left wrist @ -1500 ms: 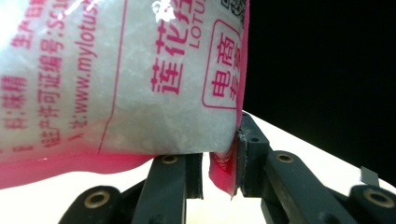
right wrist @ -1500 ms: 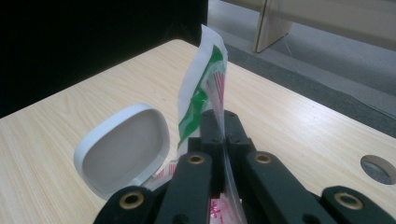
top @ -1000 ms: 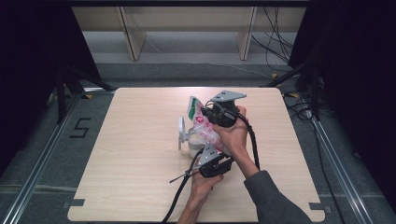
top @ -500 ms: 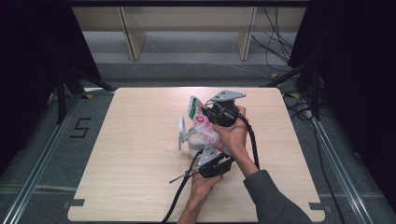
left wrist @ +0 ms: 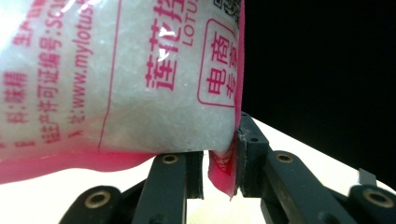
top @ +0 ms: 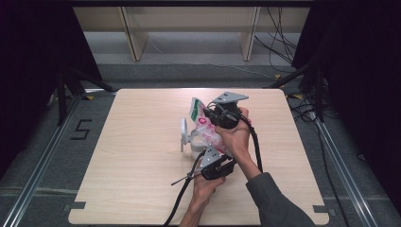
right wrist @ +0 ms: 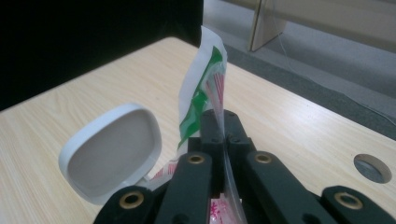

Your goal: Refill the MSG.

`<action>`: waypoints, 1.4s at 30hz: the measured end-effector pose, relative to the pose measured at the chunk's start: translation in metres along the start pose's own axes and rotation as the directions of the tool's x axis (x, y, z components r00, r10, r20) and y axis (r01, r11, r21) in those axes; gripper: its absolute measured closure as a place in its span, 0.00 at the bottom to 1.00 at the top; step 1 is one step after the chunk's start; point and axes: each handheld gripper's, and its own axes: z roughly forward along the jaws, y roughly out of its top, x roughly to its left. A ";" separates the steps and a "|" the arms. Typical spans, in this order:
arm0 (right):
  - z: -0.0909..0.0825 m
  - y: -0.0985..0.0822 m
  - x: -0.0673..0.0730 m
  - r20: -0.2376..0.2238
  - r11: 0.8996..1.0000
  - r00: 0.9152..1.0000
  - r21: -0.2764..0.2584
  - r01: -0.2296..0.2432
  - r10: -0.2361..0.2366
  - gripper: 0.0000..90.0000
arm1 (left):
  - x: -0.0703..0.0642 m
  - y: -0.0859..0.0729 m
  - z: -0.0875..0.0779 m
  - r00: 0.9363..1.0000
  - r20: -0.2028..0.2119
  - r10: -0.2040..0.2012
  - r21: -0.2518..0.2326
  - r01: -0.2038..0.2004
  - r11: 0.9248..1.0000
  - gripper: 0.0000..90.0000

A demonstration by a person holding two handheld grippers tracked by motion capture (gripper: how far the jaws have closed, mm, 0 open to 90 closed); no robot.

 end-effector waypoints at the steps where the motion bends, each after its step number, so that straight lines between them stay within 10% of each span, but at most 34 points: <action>1: 0.000 0.000 0.000 0.000 1.000 1.000 0.000 0.014 -0.014 1.00 | 0.001 0.000 0.000 1.000 0.001 0.009 0.006 -0.009 1.000 0.84; 42: 0.005 0.001 0.002 -0.005 1.000 1.000 -0.012 -0.005 0.005 1.00 | 0.003 0.003 -0.003 1.000 0.017 0.002 -0.012 -0.002 1.000 0.84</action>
